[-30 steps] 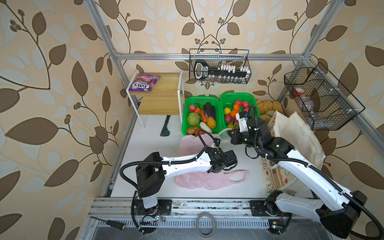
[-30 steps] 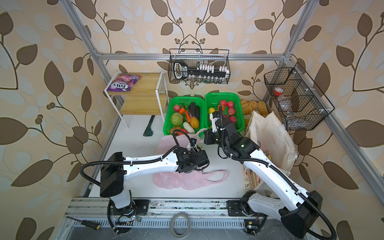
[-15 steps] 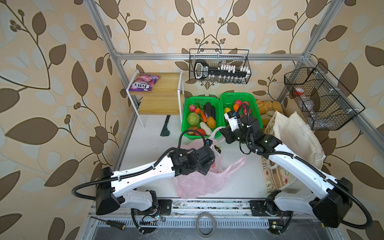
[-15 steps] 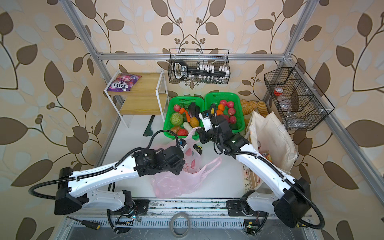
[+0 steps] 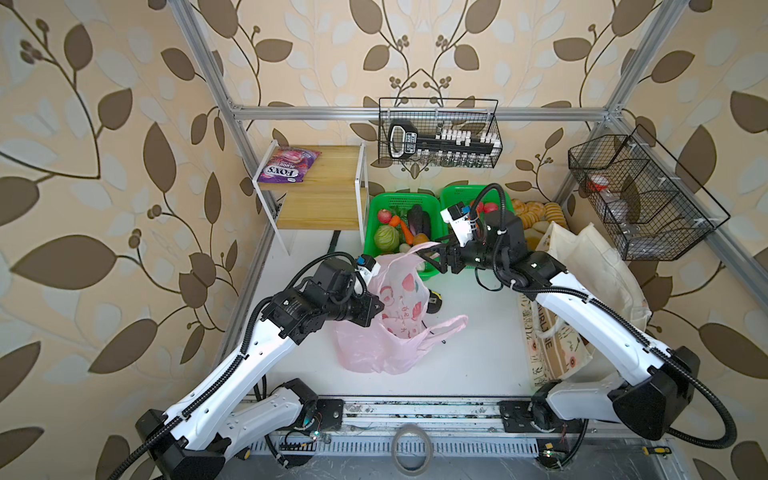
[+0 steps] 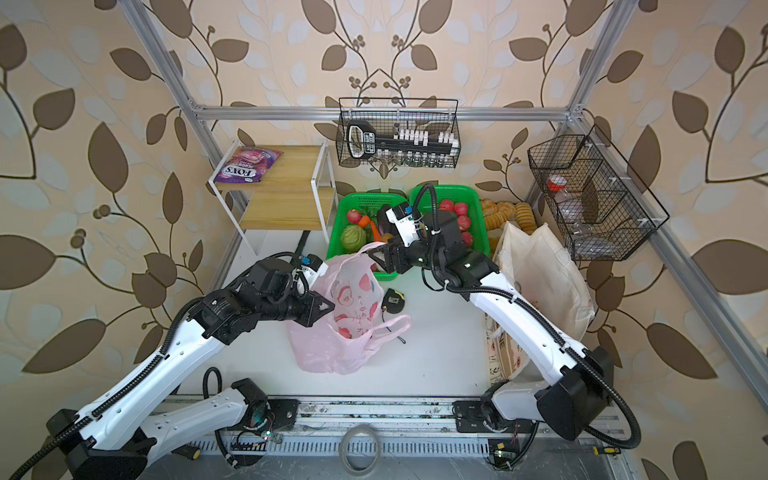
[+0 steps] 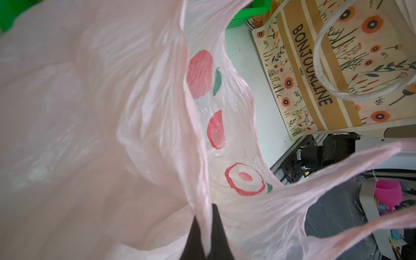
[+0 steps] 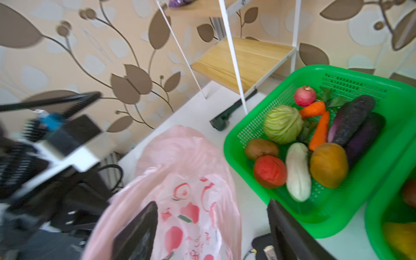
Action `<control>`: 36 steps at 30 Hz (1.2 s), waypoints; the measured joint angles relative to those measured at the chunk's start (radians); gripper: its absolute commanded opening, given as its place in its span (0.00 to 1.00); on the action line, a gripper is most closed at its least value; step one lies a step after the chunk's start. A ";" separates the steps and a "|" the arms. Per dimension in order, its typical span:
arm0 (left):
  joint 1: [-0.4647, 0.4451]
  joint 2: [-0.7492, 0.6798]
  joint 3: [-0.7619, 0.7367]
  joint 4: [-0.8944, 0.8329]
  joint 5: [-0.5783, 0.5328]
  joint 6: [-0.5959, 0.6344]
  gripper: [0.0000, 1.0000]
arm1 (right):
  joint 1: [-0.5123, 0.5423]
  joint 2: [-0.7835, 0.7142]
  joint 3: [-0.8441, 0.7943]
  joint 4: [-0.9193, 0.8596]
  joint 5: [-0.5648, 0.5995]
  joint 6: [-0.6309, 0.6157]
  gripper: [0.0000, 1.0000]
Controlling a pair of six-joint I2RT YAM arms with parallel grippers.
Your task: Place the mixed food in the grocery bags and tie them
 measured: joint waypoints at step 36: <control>0.222 -0.058 -0.118 0.108 0.116 0.115 0.00 | -0.208 0.573 0.364 -0.312 0.875 0.414 0.93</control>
